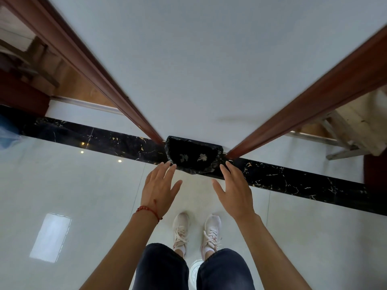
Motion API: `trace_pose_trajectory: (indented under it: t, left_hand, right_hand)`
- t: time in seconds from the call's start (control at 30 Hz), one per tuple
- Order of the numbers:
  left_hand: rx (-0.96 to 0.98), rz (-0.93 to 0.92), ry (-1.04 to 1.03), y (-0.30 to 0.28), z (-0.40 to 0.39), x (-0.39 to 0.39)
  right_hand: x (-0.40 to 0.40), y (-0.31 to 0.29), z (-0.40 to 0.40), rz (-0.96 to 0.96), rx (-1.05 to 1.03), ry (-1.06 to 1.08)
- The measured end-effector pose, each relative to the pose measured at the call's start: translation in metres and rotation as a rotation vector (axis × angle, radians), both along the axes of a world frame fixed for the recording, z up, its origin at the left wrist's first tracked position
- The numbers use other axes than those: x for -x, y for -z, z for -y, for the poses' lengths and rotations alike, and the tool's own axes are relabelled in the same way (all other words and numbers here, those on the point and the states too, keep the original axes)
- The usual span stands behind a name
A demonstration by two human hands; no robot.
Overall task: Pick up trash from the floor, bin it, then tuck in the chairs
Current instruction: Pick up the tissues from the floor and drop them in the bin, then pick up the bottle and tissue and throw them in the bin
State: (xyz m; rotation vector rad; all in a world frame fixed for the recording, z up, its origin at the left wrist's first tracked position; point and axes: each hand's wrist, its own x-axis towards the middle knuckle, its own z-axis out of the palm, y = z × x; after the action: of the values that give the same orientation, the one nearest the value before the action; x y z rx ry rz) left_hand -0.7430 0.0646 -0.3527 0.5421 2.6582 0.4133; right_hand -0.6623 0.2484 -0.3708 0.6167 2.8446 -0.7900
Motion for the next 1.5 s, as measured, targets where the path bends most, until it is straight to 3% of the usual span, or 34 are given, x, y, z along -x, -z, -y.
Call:
trace_pose_trajectory:
  t: [0.53,0.83,1.07,1.5]
  left_hand:
    - [-0.030,-0.081,0.009,-0.135,-0.031,-0.034]
    - [-0.033,-0.122,0.163,-0.171,-0.049,-0.031]
    - [-0.010,-0.094,0.431,-0.177,-0.074,-0.011]
    - [0.083,-0.104,1.179,-0.173,-0.110,-0.009]
  right_hand:
    - [-0.030,-0.137,-0.035,-0.124,-0.112,-0.015]
    - [-0.063,-0.165,-0.052,-0.137,-0.116,0.094]
    - [-0.084,-0.169,-0.048,-0.124,-0.153,0.330]
    - [-0.138,-0.166,0.041,-0.006,-0.018,0.979]
